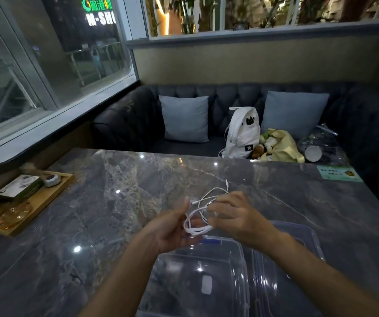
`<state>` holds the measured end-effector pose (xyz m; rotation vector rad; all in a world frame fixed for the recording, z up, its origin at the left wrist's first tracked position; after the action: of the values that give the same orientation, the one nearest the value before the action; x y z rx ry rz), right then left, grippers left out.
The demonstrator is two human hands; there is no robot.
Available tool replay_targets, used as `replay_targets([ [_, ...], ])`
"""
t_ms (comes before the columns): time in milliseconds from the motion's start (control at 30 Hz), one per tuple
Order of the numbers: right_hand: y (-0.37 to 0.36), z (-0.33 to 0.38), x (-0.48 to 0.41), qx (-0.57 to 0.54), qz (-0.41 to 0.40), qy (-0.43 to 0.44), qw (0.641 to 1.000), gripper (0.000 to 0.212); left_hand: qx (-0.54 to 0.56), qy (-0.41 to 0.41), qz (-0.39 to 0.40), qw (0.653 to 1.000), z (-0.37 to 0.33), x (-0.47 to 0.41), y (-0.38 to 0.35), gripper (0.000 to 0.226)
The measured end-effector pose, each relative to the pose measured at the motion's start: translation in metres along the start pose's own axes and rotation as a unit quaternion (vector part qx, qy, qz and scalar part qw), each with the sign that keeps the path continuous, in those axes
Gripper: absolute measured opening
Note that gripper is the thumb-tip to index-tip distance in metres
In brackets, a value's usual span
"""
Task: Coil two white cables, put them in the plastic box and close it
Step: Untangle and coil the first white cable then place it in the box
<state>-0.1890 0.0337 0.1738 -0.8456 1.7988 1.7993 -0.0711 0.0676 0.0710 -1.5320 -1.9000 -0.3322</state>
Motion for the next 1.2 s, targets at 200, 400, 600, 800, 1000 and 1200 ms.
replay_targets([
  [200, -0.004, -0.018, 0.006, 0.005, 0.002, -0.119, 0.993, 0.013, 0.159, -0.093, -0.076, 0.98, -0.021, -0.002, 0.003, 0.029],
  [400, -0.02, -0.047, 0.032, -0.221, -0.069, -0.446, 0.865, 0.019, 0.061, -0.25, -0.233, 0.938, -0.038, 0.009, 0.007, 0.026],
  [600, -0.033, -0.055, 0.044, -0.298, -0.111, -0.566, 0.761, 0.019, 0.04, -0.308, -0.311, 0.898, -0.037, 0.017, 0.0, 0.024],
  [800, -0.044, -0.061, 0.05, -0.448, -0.177, -0.618, 0.621, 0.021, -0.02, -0.336, -0.283, 0.898, -0.036, 0.015, -0.011, 0.025],
  [1000, -0.045, -0.063, 0.053, -0.463, -0.197, -0.641, 0.58, 0.011, -0.114, -0.328, -0.309, 0.885, -0.037, 0.014, -0.013, 0.028],
  [1200, -0.049, -0.061, 0.054, -0.475, -0.158, -0.646, 0.576, 0.025, -0.378, -0.278, -0.447, 0.762, -0.047, 0.021, -0.003, 0.028],
])
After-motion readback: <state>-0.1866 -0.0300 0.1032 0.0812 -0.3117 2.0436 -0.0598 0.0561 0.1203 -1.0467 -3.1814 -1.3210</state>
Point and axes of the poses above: each hand's wrist, its own x-axis away from the middle knuckle, its own y-axis out of the back of the hand, z = x × y, the point moved 8 cm from there along -x, towards the middle knuckle, and after that the axes turned 11 degrees about -x, right-handed, at the moved point
